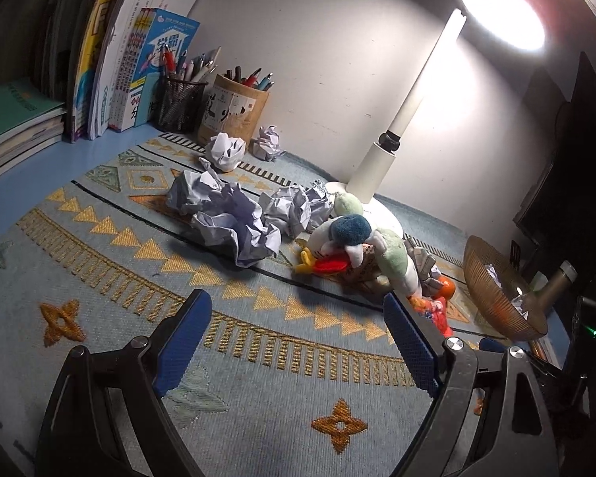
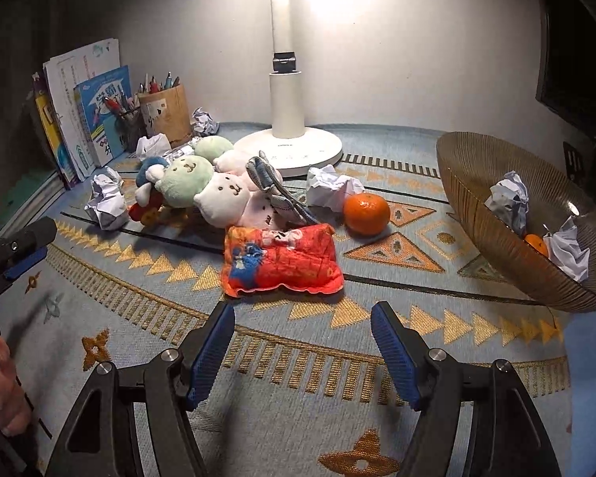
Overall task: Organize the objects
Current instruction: 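Reach both tools toward paper balls beside the pen holder, then grasp a paper ball with the left gripper while the right gripper grasps another, then carry both paper balls to the glass bowl and release them inside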
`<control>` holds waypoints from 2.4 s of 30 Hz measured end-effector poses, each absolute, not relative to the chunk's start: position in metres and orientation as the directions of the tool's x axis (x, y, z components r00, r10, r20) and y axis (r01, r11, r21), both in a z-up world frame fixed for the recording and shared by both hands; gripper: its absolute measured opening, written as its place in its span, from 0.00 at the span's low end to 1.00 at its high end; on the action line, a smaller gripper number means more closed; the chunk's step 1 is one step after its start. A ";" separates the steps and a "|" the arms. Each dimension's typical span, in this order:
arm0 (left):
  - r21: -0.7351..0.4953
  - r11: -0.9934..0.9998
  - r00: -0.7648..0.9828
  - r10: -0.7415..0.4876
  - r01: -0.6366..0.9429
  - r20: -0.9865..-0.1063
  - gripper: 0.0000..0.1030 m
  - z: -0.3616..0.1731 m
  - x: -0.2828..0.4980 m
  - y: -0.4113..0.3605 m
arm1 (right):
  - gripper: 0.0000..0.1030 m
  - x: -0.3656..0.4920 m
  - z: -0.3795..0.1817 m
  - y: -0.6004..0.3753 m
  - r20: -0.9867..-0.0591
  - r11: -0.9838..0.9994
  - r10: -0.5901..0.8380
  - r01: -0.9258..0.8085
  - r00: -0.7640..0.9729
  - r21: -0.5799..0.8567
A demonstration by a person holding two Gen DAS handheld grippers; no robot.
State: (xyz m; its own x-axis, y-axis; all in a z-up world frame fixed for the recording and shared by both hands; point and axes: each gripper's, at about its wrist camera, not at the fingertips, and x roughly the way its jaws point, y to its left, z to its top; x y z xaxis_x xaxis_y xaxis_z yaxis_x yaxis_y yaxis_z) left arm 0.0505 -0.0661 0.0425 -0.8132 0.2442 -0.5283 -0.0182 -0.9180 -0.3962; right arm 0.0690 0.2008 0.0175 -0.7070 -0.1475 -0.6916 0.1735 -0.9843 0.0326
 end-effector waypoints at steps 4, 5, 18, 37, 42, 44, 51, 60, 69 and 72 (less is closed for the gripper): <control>-0.288 -0.956 -0.786 0.221 -0.058 -0.577 0.85 0.068 0.023 -0.107 | 0.67 0.064 0.030 0.164 -0.687 -0.930 -0.339 0.339 -0.643 0.142; -0.250 -0.964 -0.777 0.222 -0.086 -0.588 0.85 0.071 0.014 -0.118 | 0.67 0.062 0.034 0.148 -0.681 -0.912 -0.378 0.379 -0.627 0.157; -0.049 -0.965 -0.618 0.205 -0.259 -0.759 0.84 0.021 -0.101 -0.154 | 0.67 -0.015 0.014 -0.021 -0.734 -0.825 -0.375 0.565 -0.567 -0.016; -0.080 -0.908 -0.599 0.335 -0.410 -0.727 0.41 0.029 -0.113 -0.125 | 0.38 -0.024 0.044 0.018 -0.688 -0.834 -0.449 0.543 -0.571 0.094; -0.078 -0.907 -0.666 0.360 -0.414 -0.654 0.41 0.060 -0.065 -0.110 | 0.38 0.027 0.096 0.067 -0.594 -0.807 -0.543 0.563 -0.593 0.176; -0.068 -0.916 -0.688 0.345 -0.396 -0.638 0.41 0.070 -0.041 -0.096 | 0.38 0.050 0.108 0.095 -0.573 -0.832 -0.513 0.535 -0.639 0.148; -0.164 -0.888 -0.658 0.432 -0.429 -0.617 0.41 0.058 0.038 -0.006 | 0.39 0.107 0.083 0.213 -0.620 -0.951 -0.286 0.294 -0.731 0.092; -0.210 -0.862 -0.617 0.481 -0.461 -0.623 0.41 0.030 0.047 0.085 | 0.40 0.113 0.041 0.263 -0.706 -0.969 -0.233 0.223 -0.668 0.108; -0.274 -0.846 -0.603 0.521 -0.457 -0.604 0.41 0.025 0.047 0.077 | 0.70 0.130 0.022 0.293 -0.719 -0.946 -0.321 0.249 -0.617 0.209; -0.247 -0.846 -0.605 0.516 -0.473 -0.606 0.41 0.025 0.050 0.082 | 0.80 0.127 0.020 0.293 -0.730 -0.952 -0.304 0.231 -0.613 0.202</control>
State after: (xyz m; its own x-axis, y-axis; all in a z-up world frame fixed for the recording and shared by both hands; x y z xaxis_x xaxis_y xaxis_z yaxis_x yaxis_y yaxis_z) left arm 0.0502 0.0822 0.0251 -0.6051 0.5158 -0.6065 -0.4732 -0.8456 -0.2470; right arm 0.1274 0.2935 0.0204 -0.6126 -0.3036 -0.7297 0.2315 -0.9517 0.2017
